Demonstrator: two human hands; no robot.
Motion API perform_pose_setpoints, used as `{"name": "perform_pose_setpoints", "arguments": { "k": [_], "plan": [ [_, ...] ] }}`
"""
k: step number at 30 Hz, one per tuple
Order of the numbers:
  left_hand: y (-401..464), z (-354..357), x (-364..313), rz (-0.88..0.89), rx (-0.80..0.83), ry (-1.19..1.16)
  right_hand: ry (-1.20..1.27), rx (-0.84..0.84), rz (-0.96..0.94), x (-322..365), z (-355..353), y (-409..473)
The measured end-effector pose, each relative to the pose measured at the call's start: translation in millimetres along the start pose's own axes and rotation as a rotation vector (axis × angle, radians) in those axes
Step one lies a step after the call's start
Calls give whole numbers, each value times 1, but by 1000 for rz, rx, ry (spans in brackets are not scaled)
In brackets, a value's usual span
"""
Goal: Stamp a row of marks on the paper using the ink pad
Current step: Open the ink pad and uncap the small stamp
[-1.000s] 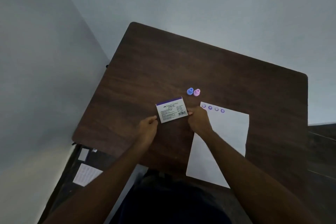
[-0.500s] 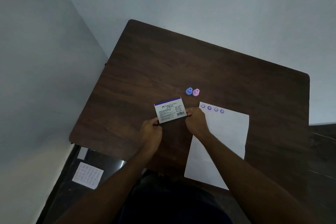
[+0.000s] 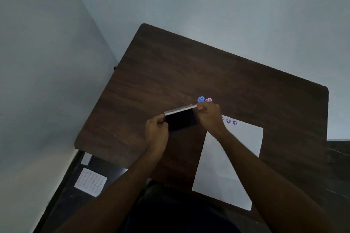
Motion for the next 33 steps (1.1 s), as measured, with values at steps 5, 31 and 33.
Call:
{"name": "perform_pose_setpoints", "arguments": {
  "k": [5, 31, 33],
  "plan": [
    [15, 0, -11, -27, 22, -32, -3, 82, -124, 17, -2, 23],
    [48, 25, -18, -91, 4, 61, -78, 189, -106, 29, 19, 56],
    [46, 23, -22, -29, -25, 74, -78, 63, -176, 30, 5, 56]
  ]
}}
Point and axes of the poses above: each hand's wrist, its own y-axis towards the middle knuckle, its own z-axis out of the palm, x = y × z, the point moved 4 cm from there along y, towards the middle knuckle, and after that the axes turned 13 degrees about -x, right-handed, at the moved point
